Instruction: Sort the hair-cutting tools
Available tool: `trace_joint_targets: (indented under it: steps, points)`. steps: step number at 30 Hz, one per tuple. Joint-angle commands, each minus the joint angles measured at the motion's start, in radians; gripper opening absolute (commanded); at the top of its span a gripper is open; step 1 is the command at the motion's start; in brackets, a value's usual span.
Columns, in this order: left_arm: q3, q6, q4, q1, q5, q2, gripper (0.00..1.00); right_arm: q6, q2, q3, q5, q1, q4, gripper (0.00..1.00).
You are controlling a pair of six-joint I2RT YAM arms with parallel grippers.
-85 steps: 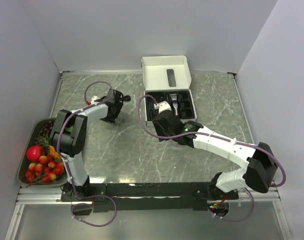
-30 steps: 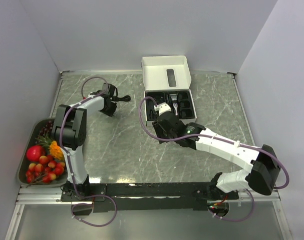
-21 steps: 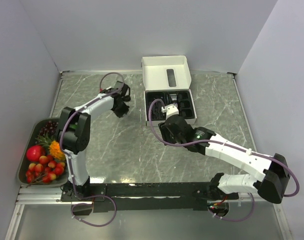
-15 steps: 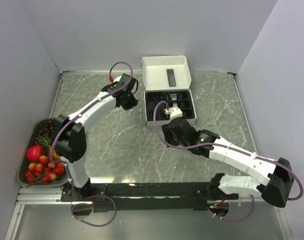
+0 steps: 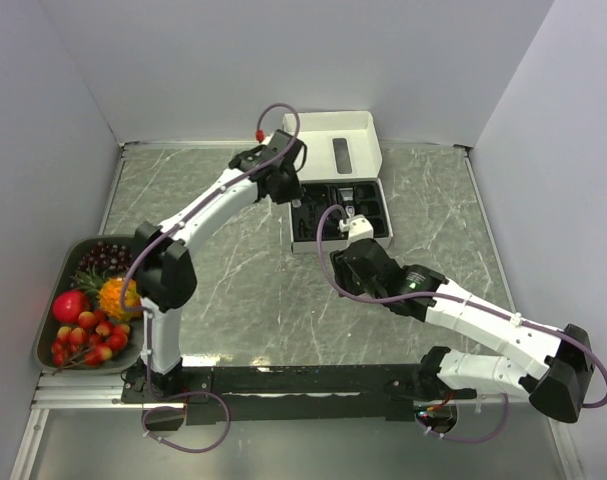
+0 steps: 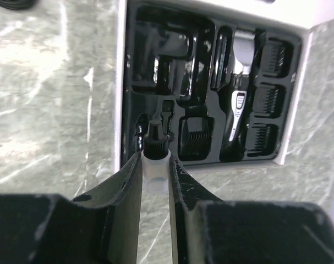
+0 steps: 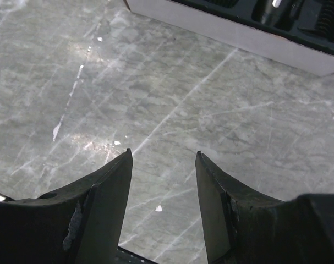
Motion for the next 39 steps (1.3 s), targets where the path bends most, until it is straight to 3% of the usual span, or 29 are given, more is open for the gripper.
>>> trace_joint_targets:
  steps: [1,7,39]
  points:
    - [0.089,0.058,-0.083,-0.015,-0.012,0.082,0.11,0.026,-0.046,-0.024,0.044,-0.008,-0.011,0.58]
    - [0.139,0.074,-0.112,-0.015,-0.016,0.159,0.11,0.027,-0.062,-0.049,0.021,-0.031,-0.011,0.58]
    - [0.033,0.066,-0.045,-0.065,0.036,0.258,0.14,0.044,-0.039,-0.096,-0.017,-0.034,0.038,0.6]
